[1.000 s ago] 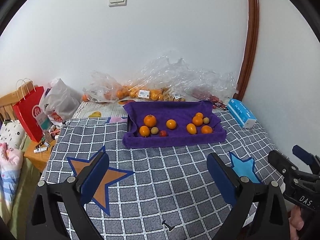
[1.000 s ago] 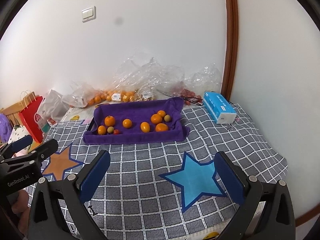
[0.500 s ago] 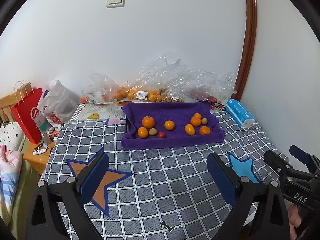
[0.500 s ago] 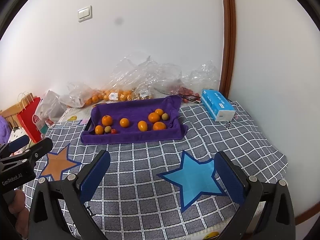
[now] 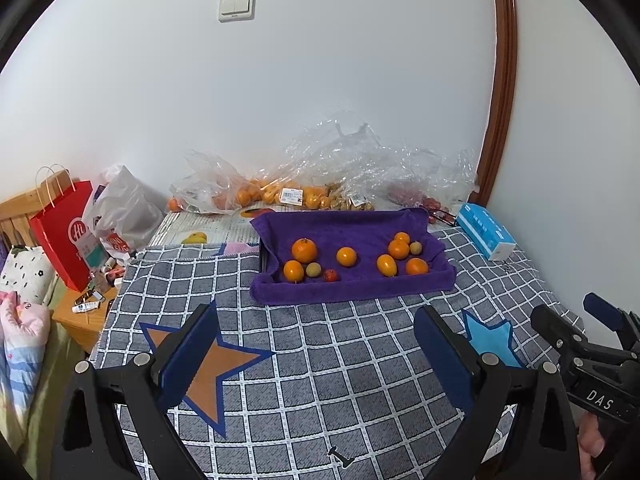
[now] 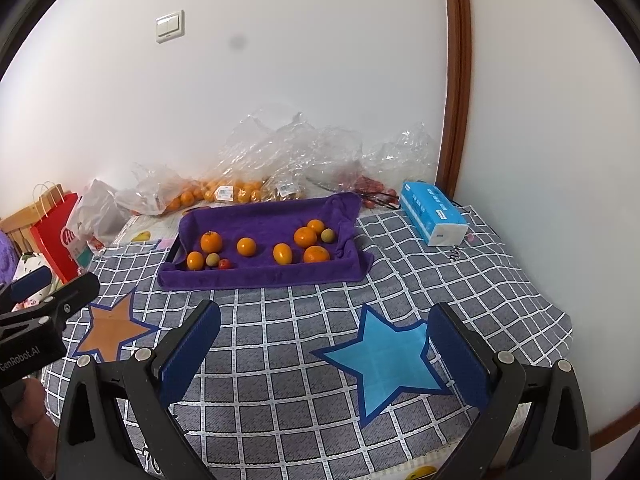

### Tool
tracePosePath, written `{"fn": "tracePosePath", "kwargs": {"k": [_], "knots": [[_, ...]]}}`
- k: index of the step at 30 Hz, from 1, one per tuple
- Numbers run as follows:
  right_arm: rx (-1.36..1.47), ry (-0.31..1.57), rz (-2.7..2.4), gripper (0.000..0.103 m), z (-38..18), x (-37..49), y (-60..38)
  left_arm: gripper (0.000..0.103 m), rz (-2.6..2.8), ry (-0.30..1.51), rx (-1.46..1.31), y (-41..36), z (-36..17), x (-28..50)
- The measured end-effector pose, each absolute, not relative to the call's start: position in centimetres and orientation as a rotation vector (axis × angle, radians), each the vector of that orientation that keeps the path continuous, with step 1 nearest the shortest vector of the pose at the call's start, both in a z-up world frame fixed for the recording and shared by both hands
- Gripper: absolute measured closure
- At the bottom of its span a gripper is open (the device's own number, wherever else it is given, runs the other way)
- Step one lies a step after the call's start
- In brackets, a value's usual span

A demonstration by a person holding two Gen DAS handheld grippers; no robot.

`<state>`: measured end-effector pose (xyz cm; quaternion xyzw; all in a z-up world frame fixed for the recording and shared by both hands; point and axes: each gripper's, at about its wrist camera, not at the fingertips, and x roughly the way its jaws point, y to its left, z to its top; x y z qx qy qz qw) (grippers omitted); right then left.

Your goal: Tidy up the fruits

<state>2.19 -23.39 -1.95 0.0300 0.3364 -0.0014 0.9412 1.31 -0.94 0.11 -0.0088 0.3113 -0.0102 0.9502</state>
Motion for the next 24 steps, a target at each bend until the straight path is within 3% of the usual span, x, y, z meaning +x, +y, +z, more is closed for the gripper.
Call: {"fn": "tracePosePath", "kwargs": {"k": [24], "knots": [[0.057,0.675,-0.012,0.001,-1.68,2.15,-23.68,0.004,-0.008,0.640,-0.017,-0.80,-0.32,1.43]]}}
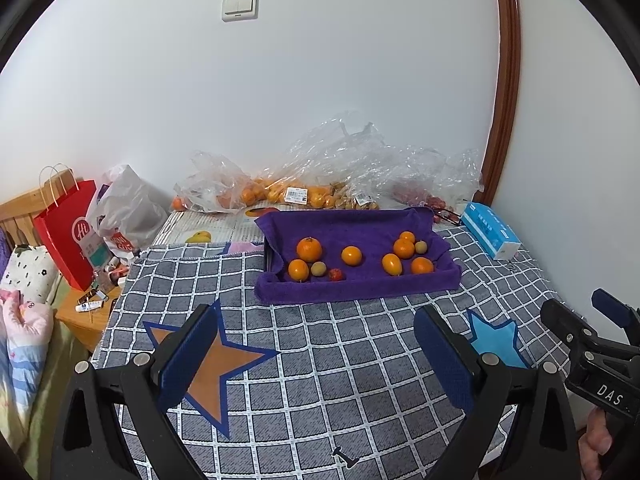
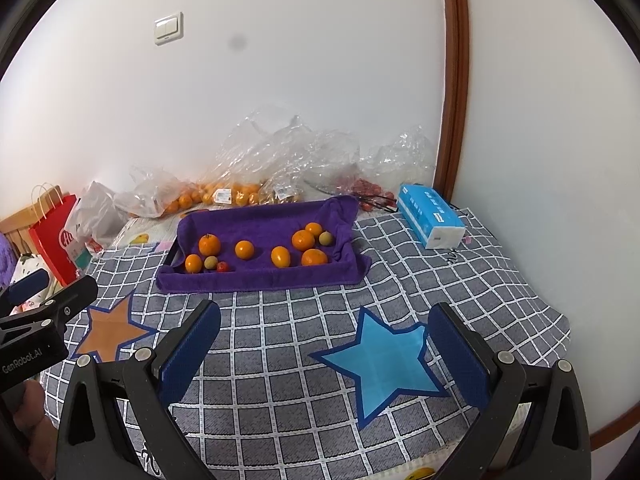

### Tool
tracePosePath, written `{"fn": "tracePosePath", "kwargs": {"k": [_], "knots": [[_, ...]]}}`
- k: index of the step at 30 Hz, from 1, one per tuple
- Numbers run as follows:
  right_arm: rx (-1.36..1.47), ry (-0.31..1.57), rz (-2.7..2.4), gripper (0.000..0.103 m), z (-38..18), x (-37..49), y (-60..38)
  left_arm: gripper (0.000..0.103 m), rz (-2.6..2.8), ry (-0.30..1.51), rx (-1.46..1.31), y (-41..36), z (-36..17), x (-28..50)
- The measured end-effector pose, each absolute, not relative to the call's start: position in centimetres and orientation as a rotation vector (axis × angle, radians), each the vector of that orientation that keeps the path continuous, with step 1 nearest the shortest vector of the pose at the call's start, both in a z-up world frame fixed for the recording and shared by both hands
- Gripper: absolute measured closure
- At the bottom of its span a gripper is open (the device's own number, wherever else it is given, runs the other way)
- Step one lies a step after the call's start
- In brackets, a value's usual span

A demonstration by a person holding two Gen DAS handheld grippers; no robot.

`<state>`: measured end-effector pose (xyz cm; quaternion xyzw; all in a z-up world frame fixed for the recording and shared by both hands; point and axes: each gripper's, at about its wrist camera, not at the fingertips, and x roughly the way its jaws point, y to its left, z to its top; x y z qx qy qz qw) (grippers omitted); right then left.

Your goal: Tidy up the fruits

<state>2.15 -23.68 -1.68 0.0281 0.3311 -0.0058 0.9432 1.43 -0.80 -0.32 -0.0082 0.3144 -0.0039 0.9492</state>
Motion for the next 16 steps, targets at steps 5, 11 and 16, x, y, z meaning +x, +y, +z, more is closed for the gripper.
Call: {"fn": "tracePosePath", "kwargs": {"k": [5,11,16], "knots": [[0.060,0.678,-0.011,0.001,-1.7,2.2,-23.6,0.004,-0.002,0.639,-0.014,-0.9,-0.4,1.7],[0.069,0.687,-0.001,0.001,-2.1,3.1,-23.4,0.004,0.008,0.646,-0.012,-0.8,-0.9,2.3],[0.063,0.684,0.011,0.001,-2.4,3.6,-23.0,0.004,0.011,0.658,-0.021,-0.6,-1.4,2.9]]}}
